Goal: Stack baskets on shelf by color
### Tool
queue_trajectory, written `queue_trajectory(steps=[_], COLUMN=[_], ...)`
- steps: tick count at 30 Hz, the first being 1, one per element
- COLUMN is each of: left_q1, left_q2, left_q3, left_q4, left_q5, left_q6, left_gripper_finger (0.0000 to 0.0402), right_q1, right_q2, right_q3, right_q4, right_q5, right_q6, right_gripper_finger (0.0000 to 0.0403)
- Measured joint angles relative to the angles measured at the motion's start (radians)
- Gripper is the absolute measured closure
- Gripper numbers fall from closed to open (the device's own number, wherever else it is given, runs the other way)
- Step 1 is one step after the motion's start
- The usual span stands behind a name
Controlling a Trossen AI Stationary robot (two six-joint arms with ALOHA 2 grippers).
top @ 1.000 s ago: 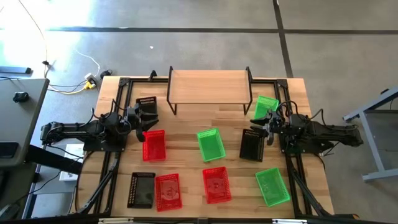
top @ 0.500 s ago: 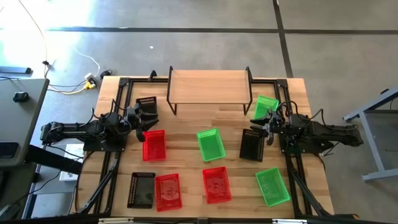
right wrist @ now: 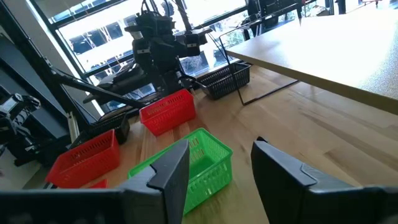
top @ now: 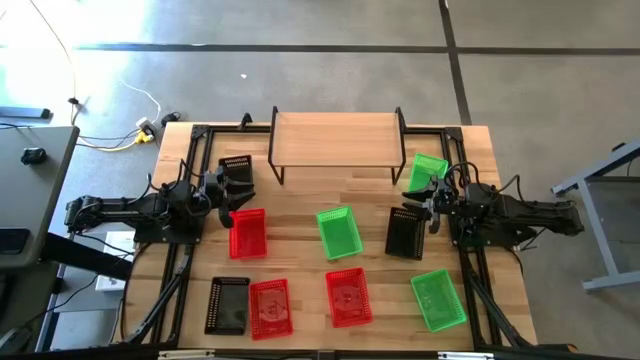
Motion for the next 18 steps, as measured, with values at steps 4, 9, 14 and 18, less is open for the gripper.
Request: queue_trajectory(steps=[4,9,14,18], left_q1=[0.0,0.0,0.0,0.0], left_q2=[0.0,0.0,0.0,0.0], left_q3=[0.0,0.0,0.0,0.0], left_q4=[0.0,0.0,0.0,0.0], left_q5=[0.0,0.0,0.0,0.0], left_q6=[0.0,0.0,0.0,0.0], left_gripper_finger=[0.0268,0.0268,0.0268,0.0268], right_q1=[0.0,0.0,0.0,0.0], right_q2=[0.0,0.0,0.0,0.0], right_q3=[0.0,0.0,0.0,0.0], right_q4=[0.0,0.0,0.0,0.0], right_q5=[0.0,0.0,0.0,0.0], right_q6=[0.0,0.0,0.0,0.024], right_gripper_finger=[0.0245,0.0245,0.0245,0.0245])
